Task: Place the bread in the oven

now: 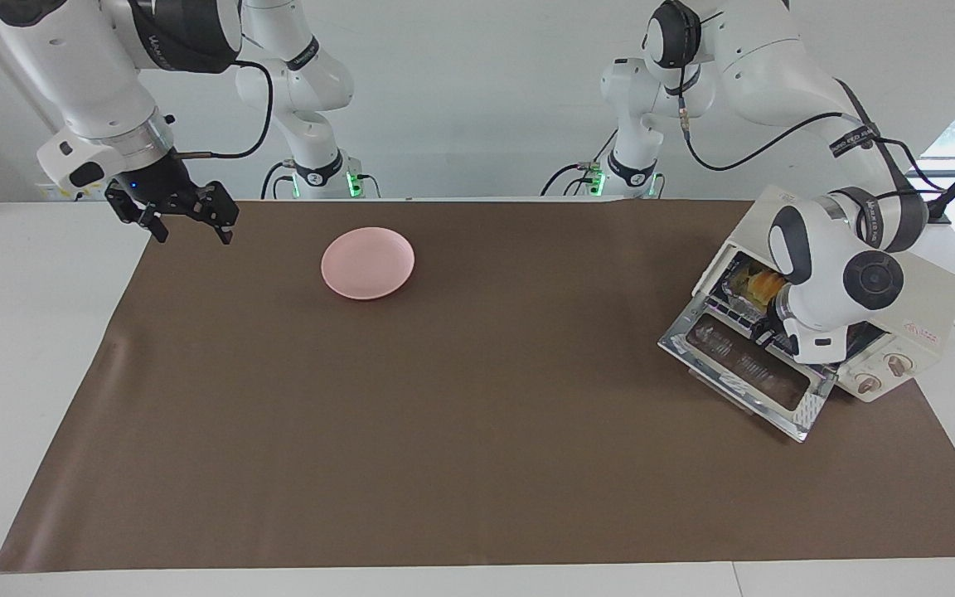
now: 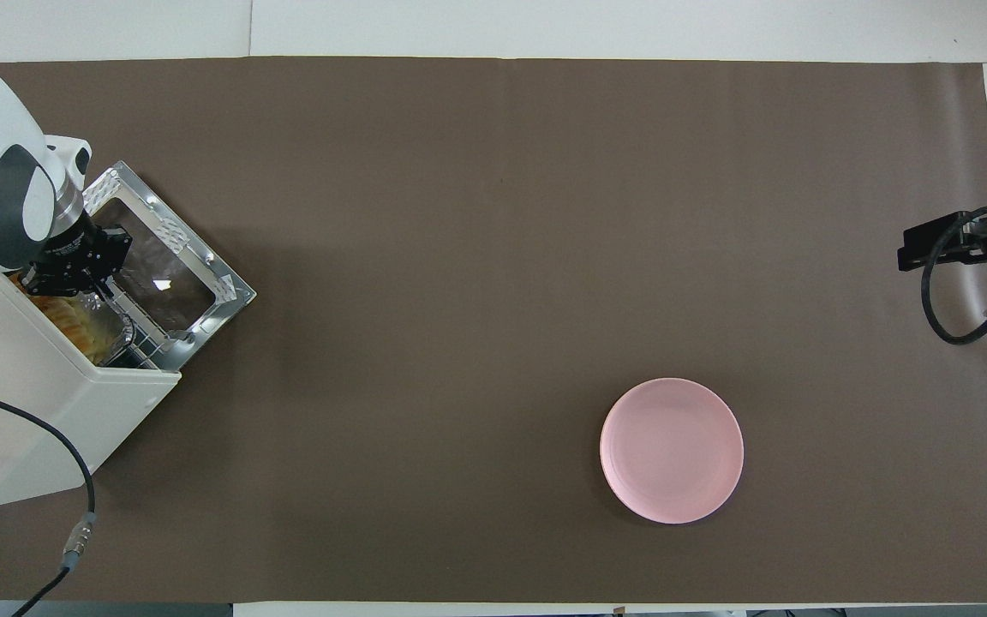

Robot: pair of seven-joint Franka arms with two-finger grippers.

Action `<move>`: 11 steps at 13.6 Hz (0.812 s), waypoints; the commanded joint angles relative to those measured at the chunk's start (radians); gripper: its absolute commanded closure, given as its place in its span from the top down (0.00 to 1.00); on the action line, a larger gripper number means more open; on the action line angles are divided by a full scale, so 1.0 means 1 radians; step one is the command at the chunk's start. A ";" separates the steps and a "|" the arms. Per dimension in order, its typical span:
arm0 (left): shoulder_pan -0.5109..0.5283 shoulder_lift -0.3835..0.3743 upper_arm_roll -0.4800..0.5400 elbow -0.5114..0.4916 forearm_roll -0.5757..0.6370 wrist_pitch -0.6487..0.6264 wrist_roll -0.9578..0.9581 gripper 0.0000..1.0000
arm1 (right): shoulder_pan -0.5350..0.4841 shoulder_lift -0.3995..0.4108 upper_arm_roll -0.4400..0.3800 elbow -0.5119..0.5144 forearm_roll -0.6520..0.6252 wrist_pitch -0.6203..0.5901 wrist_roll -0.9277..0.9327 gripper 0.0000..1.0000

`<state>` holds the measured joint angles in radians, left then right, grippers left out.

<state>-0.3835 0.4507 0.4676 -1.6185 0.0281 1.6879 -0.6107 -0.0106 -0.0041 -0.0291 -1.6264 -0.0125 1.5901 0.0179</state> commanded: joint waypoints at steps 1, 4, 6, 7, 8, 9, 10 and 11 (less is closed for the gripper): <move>0.002 -0.035 -0.003 -0.041 0.024 0.035 -0.003 0.44 | -0.009 -0.022 0.009 -0.023 -0.011 -0.004 -0.016 1.00; -0.006 -0.035 -0.003 -0.038 0.024 0.045 -0.003 0.97 | -0.009 -0.022 0.009 -0.024 -0.011 -0.004 -0.016 1.00; -0.008 -0.033 -0.003 -0.014 0.024 0.045 -0.003 1.00 | -0.009 -0.022 0.009 -0.026 -0.011 -0.002 -0.016 1.00; -0.009 -0.032 -0.004 0.006 0.024 0.045 0.000 1.00 | -0.009 -0.022 0.009 -0.024 -0.011 -0.002 -0.016 1.00; -0.009 -0.032 -0.004 0.017 0.024 0.045 0.009 1.00 | -0.009 -0.022 0.009 -0.024 -0.011 -0.002 -0.016 1.00; -0.011 -0.033 -0.004 0.029 0.024 0.042 0.043 1.00 | -0.009 -0.022 0.009 -0.026 -0.011 -0.002 -0.016 1.00; -0.011 -0.035 -0.006 0.041 0.024 0.039 0.074 1.00 | -0.009 -0.022 0.009 -0.026 -0.011 -0.002 -0.016 1.00; -0.012 -0.033 -0.007 0.055 0.024 0.036 0.097 1.00 | -0.009 -0.022 0.009 -0.024 -0.011 -0.002 -0.016 1.00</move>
<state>-0.3880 0.4366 0.4612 -1.5730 0.0297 1.7264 -0.5589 -0.0106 -0.0041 -0.0291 -1.6272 -0.0125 1.5901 0.0179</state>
